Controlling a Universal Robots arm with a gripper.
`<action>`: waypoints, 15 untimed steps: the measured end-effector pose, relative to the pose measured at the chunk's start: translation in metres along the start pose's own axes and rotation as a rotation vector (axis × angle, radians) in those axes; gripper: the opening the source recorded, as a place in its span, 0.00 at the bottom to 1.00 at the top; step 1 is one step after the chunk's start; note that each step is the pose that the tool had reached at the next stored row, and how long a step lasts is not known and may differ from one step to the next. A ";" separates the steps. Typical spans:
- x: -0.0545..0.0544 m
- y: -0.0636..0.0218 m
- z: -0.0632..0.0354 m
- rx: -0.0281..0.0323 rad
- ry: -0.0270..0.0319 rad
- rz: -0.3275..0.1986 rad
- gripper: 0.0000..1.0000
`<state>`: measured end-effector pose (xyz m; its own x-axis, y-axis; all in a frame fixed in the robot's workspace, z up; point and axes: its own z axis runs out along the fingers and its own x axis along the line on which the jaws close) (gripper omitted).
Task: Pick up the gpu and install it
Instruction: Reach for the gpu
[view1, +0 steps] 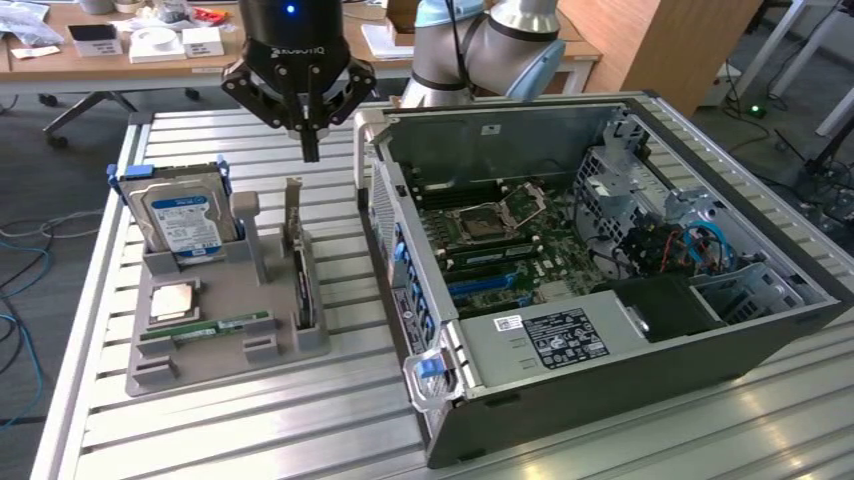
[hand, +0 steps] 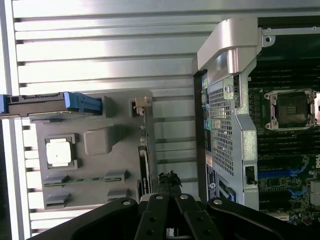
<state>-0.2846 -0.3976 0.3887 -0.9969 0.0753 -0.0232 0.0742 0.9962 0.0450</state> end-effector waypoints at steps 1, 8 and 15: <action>0.000 0.0000 0.0000 0.0000 0.0000 0.000 0.10; 0.001 -0.0001 0.0005 0.0000 0.0000 0.000 0.10; 0.001 -0.0002 0.0022 -0.0002 -0.0002 0.000 0.10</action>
<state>-0.2855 -0.3976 0.3864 -0.9969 0.0753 -0.0235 0.0742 0.9962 0.0452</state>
